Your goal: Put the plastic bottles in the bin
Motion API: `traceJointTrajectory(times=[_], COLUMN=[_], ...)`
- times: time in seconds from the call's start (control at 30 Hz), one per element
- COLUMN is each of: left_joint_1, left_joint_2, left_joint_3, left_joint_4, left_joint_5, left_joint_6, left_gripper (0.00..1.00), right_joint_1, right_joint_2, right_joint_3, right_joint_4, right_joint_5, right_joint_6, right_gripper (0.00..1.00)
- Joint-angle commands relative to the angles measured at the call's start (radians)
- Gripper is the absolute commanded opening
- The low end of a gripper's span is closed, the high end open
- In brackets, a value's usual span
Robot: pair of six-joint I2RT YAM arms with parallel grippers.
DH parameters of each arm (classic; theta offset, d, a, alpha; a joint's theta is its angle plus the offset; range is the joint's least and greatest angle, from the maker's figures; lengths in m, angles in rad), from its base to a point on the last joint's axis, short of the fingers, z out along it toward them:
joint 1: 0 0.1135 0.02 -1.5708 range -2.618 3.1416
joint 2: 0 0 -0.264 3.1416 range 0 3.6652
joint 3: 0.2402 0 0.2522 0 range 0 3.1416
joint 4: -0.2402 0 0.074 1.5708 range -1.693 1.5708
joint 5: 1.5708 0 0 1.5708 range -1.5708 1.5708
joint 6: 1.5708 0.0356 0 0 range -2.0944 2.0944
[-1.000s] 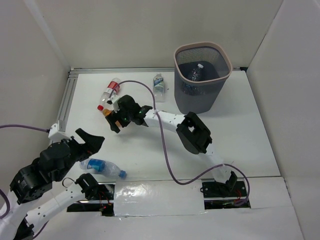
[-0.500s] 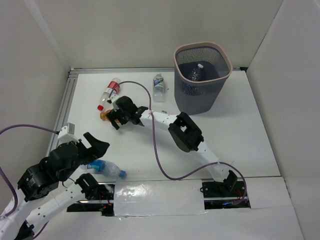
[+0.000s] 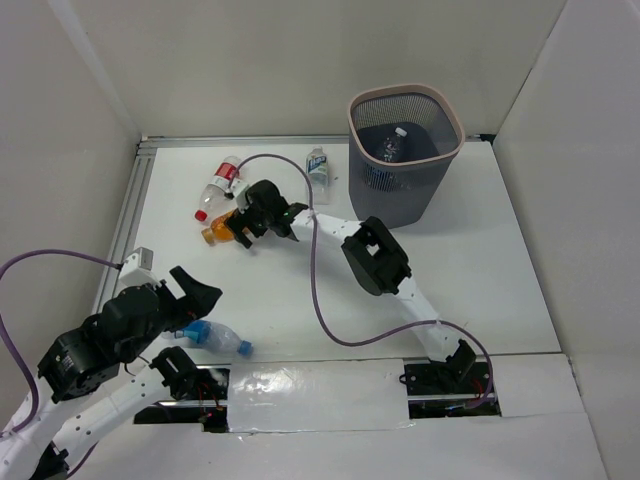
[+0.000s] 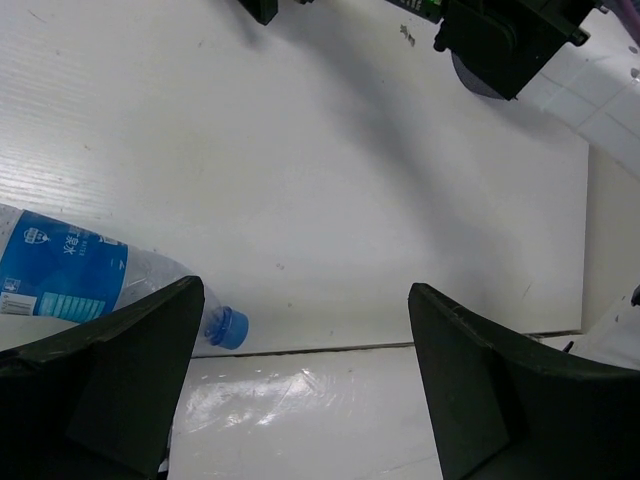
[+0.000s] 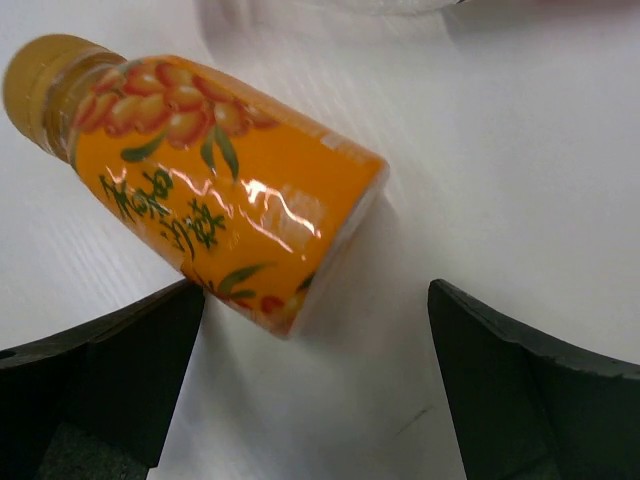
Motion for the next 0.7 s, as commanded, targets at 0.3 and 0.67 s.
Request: traceJointTrajectory(times=[0.3, 0.67], left_joint_1=[-0.004, 0.108], left_joint_2=[0.026, 0.429], left_joint_3=[-0.019, 0.011], left_joint_4=[0.083, 0.447], left_joint_5=[-0.023, -0.253], left_joint_6=[0.022, 0.255], left_gripper=[0.96, 0.6], right_joint_1=[-0.104, -0.184], right_joint_2=[-0.033, -0.419], right_joint_3=[0.011, -0.184], right_joint_4=[-0.066, -0.374], right_joint_5=[-0.369, -0.706], right_joint_6=[-0.382, -0.381], right_gripper=[1.0, 0.37])
